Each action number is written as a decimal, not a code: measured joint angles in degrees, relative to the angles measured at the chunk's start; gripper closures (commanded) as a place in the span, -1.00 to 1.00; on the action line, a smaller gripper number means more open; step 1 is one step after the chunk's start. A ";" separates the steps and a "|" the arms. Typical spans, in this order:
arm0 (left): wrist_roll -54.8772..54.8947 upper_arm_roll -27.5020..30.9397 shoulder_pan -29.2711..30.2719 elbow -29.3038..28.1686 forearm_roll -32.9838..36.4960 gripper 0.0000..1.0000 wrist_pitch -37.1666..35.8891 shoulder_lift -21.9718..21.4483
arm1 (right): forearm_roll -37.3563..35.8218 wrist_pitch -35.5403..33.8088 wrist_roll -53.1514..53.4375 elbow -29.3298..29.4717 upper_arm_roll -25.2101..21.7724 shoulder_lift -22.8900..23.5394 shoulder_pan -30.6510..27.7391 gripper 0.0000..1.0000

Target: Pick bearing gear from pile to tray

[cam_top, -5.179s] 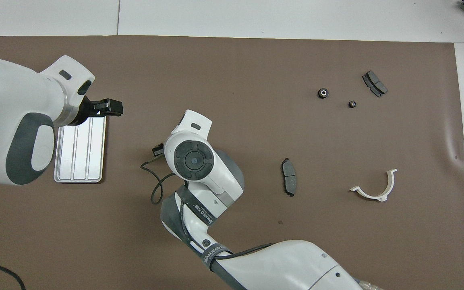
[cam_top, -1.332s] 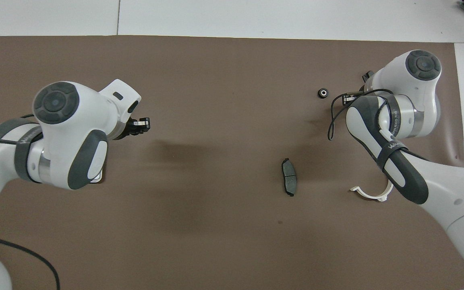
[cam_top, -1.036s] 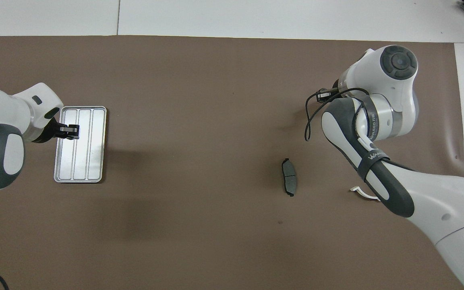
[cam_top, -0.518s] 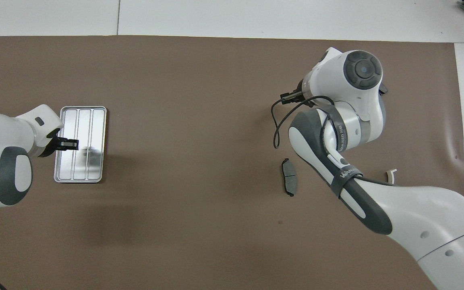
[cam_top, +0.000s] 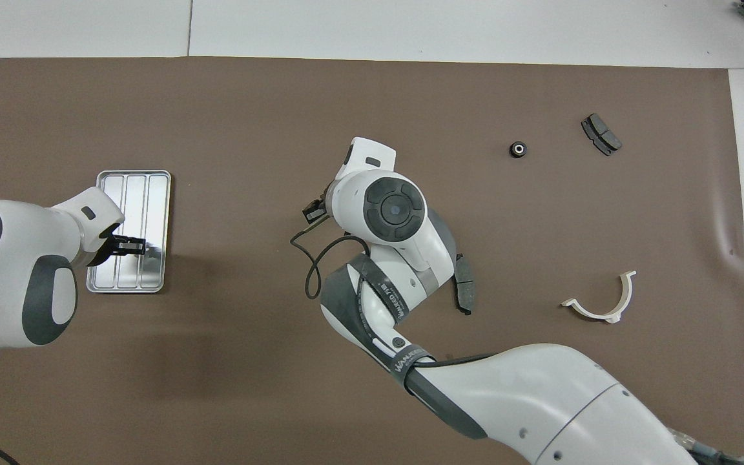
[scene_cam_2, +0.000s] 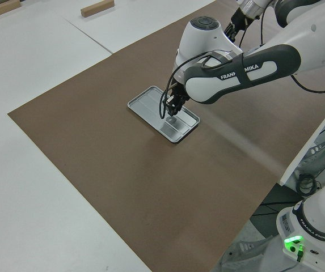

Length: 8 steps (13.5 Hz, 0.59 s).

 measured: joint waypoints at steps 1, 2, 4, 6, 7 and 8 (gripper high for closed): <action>-0.66 -0.01 -0.08 0.00 0.00 -1.00 0.60 0.00 | -0.48 0.80 0.50 1.26 -0.04 1.45 1.40 1.00; -1.00 -0.03 -0.17 0.01 0.00 -1.00 0.91 0.00 | -0.92 1.32 0.73 2.18 -0.06 2.49 2.38 1.00; -1.35 -0.08 -0.31 0.02 0.00 -1.00 0.96 0.00 | -1.05 2.02 0.74 3.14 -0.03 3.38 3.91 1.00; -1.66 -0.08 -0.38 0.32 0.00 -1.00 1.03 -0.06 | -1.05 2.58 1.41 3.31 -0.03 3.51 5.43 0.74; -1.84 -0.08 -0.40 0.96 0.00 -1.00 1.15 -0.13 | -1.05 2.58 1.90 3.36 -0.02 3.50 5.97 0.70; -2.44 -0.07 -0.42 2.08 -0.01 -1.00 1.18 -0.16 | -1.05 2.57 2.66 3.37 -0.03 3.51 6.40 0.45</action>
